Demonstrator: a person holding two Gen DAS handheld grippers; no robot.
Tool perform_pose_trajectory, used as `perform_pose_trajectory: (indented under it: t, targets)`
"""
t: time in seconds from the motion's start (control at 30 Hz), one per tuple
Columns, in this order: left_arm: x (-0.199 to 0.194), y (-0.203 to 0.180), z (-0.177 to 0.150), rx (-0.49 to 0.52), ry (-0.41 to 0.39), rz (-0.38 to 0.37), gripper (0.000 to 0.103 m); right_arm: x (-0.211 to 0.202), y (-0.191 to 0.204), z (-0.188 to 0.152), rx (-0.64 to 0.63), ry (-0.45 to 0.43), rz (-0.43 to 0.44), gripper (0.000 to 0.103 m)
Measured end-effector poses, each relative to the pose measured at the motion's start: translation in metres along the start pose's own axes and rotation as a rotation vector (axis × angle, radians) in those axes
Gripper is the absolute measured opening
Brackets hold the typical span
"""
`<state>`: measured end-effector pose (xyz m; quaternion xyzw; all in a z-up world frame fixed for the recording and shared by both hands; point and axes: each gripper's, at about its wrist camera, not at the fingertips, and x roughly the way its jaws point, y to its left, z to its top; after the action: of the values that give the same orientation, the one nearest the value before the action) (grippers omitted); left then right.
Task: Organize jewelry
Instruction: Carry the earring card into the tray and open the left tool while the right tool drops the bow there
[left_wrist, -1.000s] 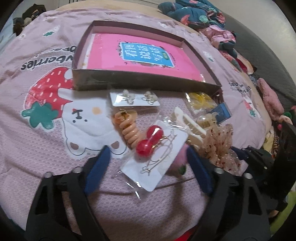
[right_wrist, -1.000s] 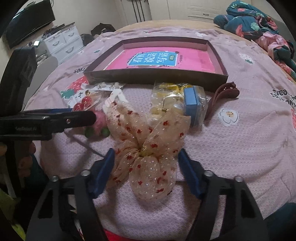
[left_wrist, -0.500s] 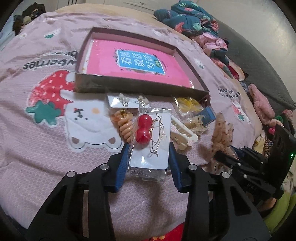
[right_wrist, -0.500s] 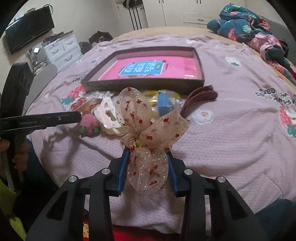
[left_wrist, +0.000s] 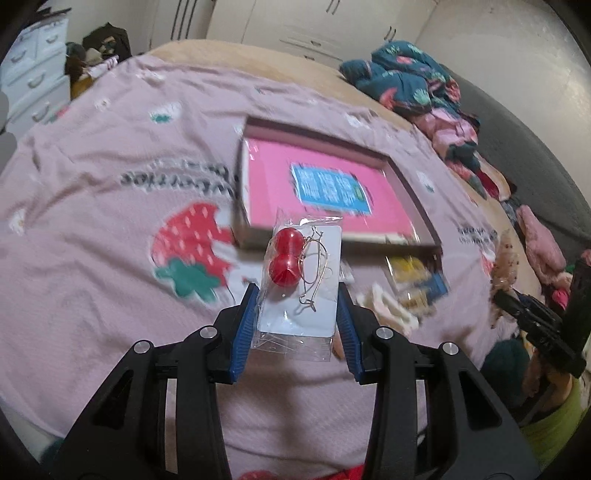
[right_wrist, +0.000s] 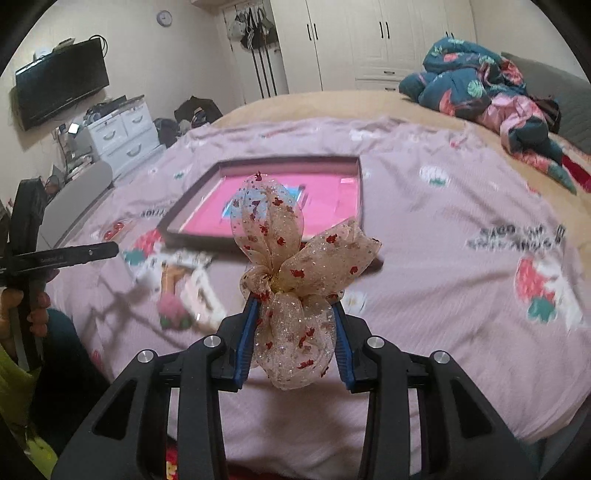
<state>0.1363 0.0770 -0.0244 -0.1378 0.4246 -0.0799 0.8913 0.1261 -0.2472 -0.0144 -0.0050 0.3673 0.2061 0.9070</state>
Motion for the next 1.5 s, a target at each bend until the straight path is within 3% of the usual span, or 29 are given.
perform_pose_trajectory:
  t: [0.33,0.73,1.03,1.37,1.5]
  targets:
    - [0.004,-0.003,0.048,0.005,-0.084,0.035,0.033,0.021,-0.014,0.06,-0.01,-0.063,-0.029,0.035]
    - [0.064,-0.02,0.069,0.039,-0.048,0.092,0.033,0.085,-0.03,0.099,0.016,0.005,-0.022,0.035]
    - [0.106,-0.019,0.068,0.076,0.016,0.147,0.033,0.13,-0.035,0.106,0.017,0.093,-0.014,0.035]
    - [0.114,-0.017,0.062,0.09,0.04,0.154,0.034,0.165,-0.026,0.095,0.007,0.152,-0.028,0.036]
    - [0.111,-0.017,0.06,0.091,0.038,0.148,0.041,0.174,-0.023,0.088,-0.007,0.176,-0.055,0.041]
